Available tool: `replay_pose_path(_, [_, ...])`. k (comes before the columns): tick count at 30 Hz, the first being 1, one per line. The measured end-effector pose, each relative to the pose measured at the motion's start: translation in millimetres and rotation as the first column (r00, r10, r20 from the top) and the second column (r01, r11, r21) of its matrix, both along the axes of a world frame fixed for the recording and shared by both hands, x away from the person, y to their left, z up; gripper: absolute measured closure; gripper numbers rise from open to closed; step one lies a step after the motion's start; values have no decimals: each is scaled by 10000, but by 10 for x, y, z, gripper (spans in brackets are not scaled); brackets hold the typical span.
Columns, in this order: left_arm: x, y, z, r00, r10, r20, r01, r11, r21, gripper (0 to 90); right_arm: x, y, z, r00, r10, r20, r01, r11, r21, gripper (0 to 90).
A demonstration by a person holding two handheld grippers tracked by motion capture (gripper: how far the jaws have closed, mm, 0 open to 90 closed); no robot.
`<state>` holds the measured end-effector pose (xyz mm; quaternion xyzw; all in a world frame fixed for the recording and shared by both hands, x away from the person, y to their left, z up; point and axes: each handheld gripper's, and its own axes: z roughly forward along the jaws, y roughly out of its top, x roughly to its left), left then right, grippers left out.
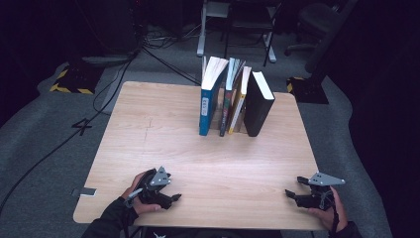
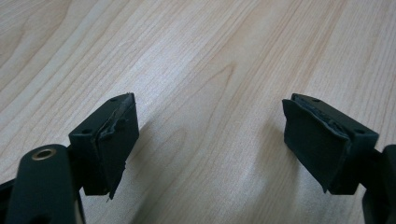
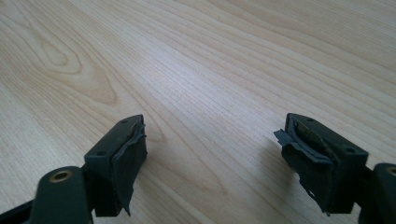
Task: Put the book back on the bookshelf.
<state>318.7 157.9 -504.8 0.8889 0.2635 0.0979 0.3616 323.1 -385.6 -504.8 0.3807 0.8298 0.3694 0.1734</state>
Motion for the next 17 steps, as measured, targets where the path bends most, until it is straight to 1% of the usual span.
replay_pose_path(8, [12,1,-1,10000,-77,-35,77,10000,-17,178,2,2,0,10000,7,-3,-7,10000,-19,217])
replay_pose_path(17, [33,9,-2,9999,-123,-13,123,9999,-27,178,10,10,-2,10000,20,-32,-21,10000,-37,190])
